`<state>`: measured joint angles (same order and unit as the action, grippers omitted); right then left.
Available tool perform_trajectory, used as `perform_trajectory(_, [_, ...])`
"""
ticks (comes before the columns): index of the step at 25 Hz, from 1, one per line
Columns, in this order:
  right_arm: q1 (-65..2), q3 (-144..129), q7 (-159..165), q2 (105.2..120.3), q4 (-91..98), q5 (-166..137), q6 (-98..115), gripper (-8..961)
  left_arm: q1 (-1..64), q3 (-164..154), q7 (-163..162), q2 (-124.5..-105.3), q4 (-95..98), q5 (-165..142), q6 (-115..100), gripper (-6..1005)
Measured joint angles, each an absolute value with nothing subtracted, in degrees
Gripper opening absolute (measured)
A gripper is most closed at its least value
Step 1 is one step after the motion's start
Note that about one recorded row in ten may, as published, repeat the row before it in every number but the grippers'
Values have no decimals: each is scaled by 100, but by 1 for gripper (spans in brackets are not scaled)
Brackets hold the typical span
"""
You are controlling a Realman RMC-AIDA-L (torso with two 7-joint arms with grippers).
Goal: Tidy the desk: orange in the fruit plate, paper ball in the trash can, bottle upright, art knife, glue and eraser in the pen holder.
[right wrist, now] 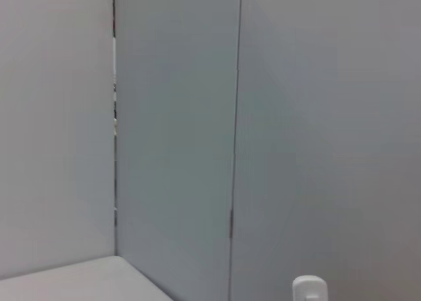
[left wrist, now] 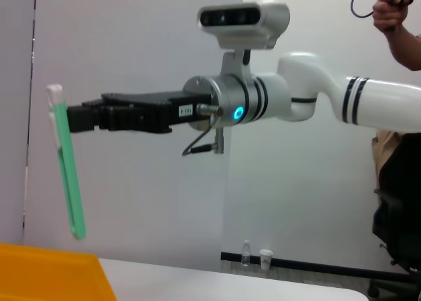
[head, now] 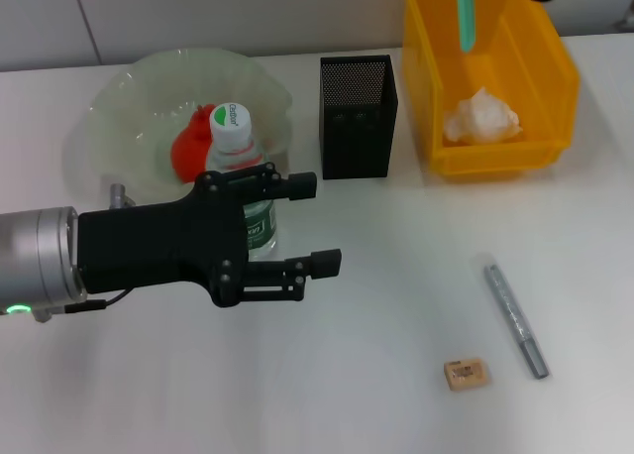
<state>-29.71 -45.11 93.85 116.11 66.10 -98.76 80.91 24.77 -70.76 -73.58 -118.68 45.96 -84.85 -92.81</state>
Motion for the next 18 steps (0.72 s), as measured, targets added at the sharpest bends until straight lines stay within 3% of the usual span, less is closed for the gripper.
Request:
perform_trajectory(9, [-3274,-4269,8462,11330,5269,-9585,8486,46,2486,-7128,-7275,-11874,4549,-8448,-9281,813])
perform_trajectory(18, [-3535,-4181,7891,11186,4552,-9486,8547,46,2489,-7144,-7269,-11883,4538,-8433,-9278,812])
